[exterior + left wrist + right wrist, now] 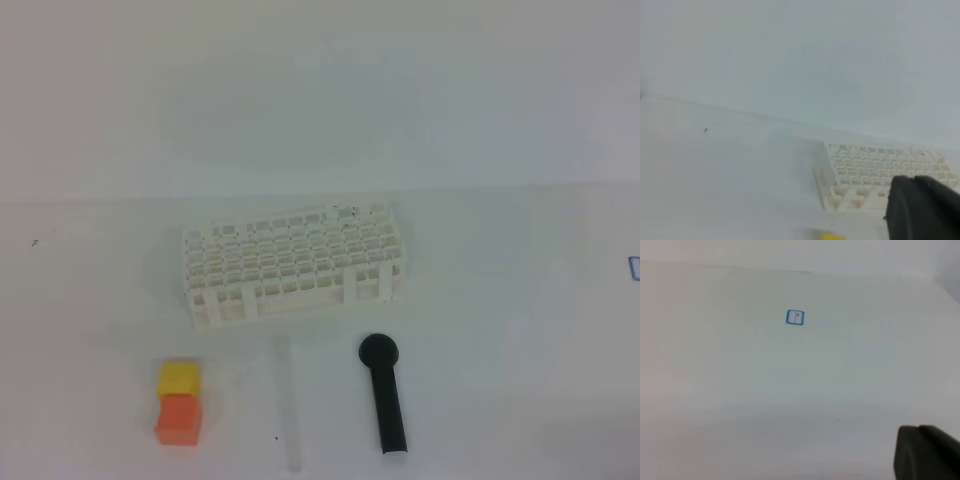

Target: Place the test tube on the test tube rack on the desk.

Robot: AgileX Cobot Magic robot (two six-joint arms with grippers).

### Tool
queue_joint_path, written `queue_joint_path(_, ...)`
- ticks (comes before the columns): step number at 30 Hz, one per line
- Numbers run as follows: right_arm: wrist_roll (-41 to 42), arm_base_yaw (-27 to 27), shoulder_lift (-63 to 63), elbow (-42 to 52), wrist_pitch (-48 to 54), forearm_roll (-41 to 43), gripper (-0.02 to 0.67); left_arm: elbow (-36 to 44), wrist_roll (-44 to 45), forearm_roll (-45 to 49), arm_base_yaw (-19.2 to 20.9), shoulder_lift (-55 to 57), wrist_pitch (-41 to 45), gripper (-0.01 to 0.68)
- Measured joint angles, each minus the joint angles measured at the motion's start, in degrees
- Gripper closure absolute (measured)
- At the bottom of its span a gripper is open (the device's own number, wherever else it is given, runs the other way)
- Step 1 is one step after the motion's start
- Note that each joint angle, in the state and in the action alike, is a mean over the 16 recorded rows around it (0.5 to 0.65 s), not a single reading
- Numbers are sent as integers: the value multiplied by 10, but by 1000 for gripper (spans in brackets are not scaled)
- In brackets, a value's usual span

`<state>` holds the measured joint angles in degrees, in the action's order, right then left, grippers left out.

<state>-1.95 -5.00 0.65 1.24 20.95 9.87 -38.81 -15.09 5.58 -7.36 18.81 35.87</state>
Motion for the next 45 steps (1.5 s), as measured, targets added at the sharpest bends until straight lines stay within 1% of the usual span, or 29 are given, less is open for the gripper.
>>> queue_joint_path(8,0,0,0,0,0,0,654,0,1,-5,0,0,3,674)
queue_joint_path(12,0,0,0,0,0,0,654,0,24,-35,0,4,12,674)
queue_joint_path(18,0,0,0,0,0,0,654,0,127,-156,0,35,34,674)
queue_joint_path(26,0,0,0,0,0,0,654,-3,289,-345,0,122,65,674)
queue_joint_path(30,0,0,0,0,0,0,654,-12,335,-401,0,171,82,674)
queue_joint_path(38,0,0,0,0,0,0,654,-51,358,-422,0,247,113,674)
queue_joint_path(41,0,0,0,0,0,0,654,-68,348,-409,0,275,122,674)
queue_joint_path(45,0,0,0,0,0,0,654,-88,326,-369,-2,320,134,674)
